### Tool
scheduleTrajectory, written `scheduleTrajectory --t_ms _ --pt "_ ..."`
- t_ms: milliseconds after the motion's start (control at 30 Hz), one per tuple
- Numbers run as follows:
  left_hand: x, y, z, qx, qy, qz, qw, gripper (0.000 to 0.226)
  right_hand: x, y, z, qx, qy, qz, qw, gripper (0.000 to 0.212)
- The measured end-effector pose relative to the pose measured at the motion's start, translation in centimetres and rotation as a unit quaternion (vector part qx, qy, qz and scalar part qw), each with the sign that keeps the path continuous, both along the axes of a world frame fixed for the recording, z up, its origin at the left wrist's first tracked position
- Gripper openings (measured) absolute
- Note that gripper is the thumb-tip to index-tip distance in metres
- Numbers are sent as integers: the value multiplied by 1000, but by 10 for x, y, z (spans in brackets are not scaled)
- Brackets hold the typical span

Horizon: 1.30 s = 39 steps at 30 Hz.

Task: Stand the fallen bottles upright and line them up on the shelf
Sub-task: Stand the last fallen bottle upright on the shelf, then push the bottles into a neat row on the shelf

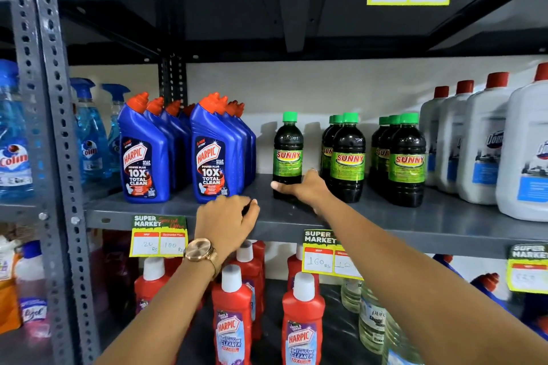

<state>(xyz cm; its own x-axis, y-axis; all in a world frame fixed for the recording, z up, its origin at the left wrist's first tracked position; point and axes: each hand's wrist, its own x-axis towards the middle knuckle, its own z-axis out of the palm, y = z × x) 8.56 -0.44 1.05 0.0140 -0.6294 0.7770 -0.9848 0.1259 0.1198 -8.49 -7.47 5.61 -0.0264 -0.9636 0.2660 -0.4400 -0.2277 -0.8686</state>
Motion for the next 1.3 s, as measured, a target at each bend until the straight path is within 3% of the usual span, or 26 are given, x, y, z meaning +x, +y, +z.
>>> scheduleTrajectory --t_ms 67,100,200,267,300,367,433,633,1000,1300 --pt "-10 -7 15 46 -7 1 999 40 -22 8 3 41 10 33 999 39" --pt "-16 -14 23 84 18 -35 996 39 -34 13 5 52 24 38 998 35" --pt "-40 -39 42 248 164 -183 937 68 -74 25 7 80 68 -10 994 47" --pt "-51 -58 45 284 230 -204 908 94 -96 26 5 80 83 -71 991 44" --pt "-54 -67 45 280 253 -196 905 100 -103 27 4 74 92 -92 989 45" --pt "-56 -82 43 268 276 -174 907 101 -106 27 6 68 106 -112 986 96" --pt "-57 -91 42 266 287 -159 906 98 -102 23 9 57 127 -124 982 117" --pt "-55 -103 34 251 283 -173 909 83 -89 0 0 15 163 -164 973 84" --pt "-54 -111 30 243 264 -169 918 73 -91 -9 -5 -5 116 -139 983 84" --pt "-55 -109 31 242 251 -157 924 76 -93 -10 -5 9 135 -133 982 86"
